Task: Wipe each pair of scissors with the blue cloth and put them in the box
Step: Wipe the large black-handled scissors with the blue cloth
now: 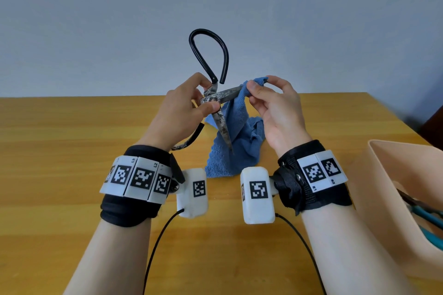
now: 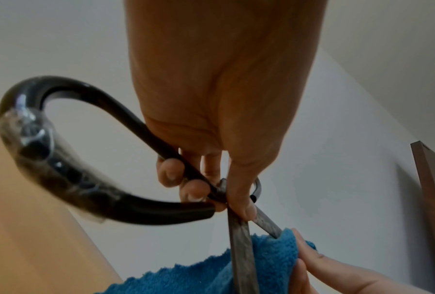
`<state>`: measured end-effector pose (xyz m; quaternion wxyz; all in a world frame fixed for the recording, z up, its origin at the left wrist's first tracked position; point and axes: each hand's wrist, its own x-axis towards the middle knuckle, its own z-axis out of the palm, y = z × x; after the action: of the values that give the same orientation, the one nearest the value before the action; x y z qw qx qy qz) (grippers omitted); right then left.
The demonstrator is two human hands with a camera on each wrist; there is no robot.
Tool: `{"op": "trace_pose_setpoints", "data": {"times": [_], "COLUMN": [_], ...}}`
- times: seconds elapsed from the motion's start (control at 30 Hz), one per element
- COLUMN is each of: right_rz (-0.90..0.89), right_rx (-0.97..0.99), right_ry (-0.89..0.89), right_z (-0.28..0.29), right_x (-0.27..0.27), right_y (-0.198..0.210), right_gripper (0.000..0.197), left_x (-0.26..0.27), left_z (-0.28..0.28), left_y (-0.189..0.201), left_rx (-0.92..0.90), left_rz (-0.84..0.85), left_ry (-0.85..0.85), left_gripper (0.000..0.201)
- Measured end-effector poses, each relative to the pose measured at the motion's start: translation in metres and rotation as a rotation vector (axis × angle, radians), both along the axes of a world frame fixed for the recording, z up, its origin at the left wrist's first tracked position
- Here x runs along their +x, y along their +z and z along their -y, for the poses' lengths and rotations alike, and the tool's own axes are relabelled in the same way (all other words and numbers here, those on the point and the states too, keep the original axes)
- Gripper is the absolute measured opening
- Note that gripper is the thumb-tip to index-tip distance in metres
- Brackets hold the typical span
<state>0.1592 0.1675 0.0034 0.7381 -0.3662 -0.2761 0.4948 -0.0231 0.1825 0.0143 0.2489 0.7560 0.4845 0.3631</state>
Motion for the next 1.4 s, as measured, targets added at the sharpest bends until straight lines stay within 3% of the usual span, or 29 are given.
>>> {"op": "trace_pose_setpoints", "data": {"times": [0.33, 0.47, 0.63, 0.8, 0.9, 1.03, 1.27, 1.4], "right_rz": [-0.151, -0.156, 0.208, 0.597, 0.813, 0.984, 1.374, 1.458], "right_rx": [-0.03, -0.057, -0.19, -0.311, -0.334, -0.393, -0.43, -0.476], "right_ry": [-0.193, -0.165, -0.002, 0.056, 0.069, 0.08, 0.198, 0.231], "right_z": [-0.004, -0.005, -0.008, -0.006, -0.006, -0.007, -0.002, -0.005], "right_x": [0.006, 0.011, 0.008, 0.009, 0.015, 0.021, 0.021, 0.023], "right_y": [-0.002, -0.007, -0.01, -0.014, -0.015, -0.018, -0.018, -0.023], "right_gripper": [0.034, 0.032, 0.051, 0.042, 0.026, 0.006, 0.019, 0.014], "left_x": [-0.011, -0.018, -0.022, -0.021, -0.021, -0.019, -0.017, -0.016], "left_z": [-0.001, -0.002, -0.004, -0.004, -0.005, -0.004, -0.005, -0.005], "left_y": [0.003, 0.004, 0.004, 0.003, 0.002, 0.002, 0.0, 0.0], "left_rx": [-0.015, 0.003, 0.018, 0.017, 0.014, 0.01, 0.002, -0.002], "left_rz": [-0.024, -0.011, 0.028, 0.035, 0.033, 0.025, 0.001, 0.005], "left_ry": [0.046, 0.093, 0.13, 0.125, 0.122, 0.124, 0.125, 0.118], "left_gripper": [0.023, 0.025, 0.025, 0.025, 0.024, 0.024, 0.026, 0.025]}}
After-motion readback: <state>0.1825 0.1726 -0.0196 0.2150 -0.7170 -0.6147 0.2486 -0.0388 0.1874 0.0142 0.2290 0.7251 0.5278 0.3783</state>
